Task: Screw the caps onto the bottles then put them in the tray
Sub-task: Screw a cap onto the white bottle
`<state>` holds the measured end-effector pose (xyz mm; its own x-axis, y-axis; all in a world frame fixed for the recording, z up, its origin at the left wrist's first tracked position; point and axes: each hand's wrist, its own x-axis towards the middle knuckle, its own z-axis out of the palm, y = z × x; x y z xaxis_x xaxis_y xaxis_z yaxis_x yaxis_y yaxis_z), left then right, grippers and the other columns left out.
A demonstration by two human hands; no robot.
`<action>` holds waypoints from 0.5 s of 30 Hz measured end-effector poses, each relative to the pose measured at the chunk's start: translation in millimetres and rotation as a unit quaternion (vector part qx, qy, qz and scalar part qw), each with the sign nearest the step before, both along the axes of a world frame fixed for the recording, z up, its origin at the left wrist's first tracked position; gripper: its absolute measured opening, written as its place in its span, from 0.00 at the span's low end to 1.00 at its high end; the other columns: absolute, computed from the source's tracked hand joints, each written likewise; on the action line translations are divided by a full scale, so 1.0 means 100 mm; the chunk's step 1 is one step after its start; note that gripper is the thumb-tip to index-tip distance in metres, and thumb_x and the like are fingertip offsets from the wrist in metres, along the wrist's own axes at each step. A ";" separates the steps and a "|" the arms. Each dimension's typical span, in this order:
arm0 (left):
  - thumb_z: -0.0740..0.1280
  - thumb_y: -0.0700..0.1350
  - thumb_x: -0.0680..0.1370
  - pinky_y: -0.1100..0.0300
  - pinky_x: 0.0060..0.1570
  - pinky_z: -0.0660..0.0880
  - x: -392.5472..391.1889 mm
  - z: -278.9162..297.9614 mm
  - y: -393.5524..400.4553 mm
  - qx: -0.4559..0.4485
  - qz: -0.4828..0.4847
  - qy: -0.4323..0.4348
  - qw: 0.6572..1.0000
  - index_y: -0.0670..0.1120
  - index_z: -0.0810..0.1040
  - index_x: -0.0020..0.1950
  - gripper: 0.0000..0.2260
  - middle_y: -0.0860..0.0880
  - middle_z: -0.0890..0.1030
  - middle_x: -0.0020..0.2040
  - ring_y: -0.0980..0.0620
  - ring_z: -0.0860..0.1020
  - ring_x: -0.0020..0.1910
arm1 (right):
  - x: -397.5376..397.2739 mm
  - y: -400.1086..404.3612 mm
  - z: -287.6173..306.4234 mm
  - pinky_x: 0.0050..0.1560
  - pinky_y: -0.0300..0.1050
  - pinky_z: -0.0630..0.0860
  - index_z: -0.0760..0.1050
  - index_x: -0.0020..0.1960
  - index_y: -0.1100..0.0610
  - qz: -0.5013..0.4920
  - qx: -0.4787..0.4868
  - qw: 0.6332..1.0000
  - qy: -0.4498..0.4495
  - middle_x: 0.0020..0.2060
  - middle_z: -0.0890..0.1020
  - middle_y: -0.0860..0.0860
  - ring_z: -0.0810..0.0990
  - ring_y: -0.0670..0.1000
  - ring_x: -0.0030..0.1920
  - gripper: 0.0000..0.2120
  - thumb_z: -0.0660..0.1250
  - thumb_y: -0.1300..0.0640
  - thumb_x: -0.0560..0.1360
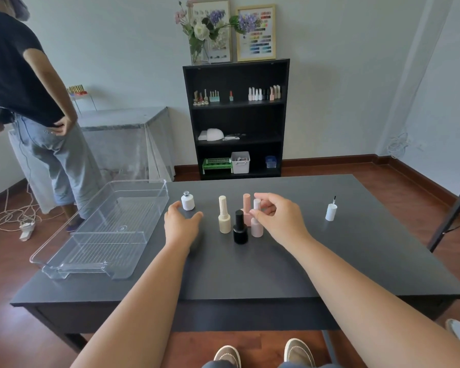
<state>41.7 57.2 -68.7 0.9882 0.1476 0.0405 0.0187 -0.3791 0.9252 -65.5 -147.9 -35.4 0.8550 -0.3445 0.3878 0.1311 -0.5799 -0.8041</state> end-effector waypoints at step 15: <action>0.69 0.47 0.75 0.45 0.60 0.75 0.35 0.09 -0.14 0.009 0.010 0.032 0.999 0.51 0.62 0.75 0.30 0.47 0.72 0.70 0.42 0.74 0.63 | -0.28 -1.07 -0.25 0.45 0.49 0.77 0.60 0.70 0.53 -0.236 0.138 0.956 -0.104 0.64 0.67 0.53 0.78 0.56 0.40 0.30 0.65 0.67 0.71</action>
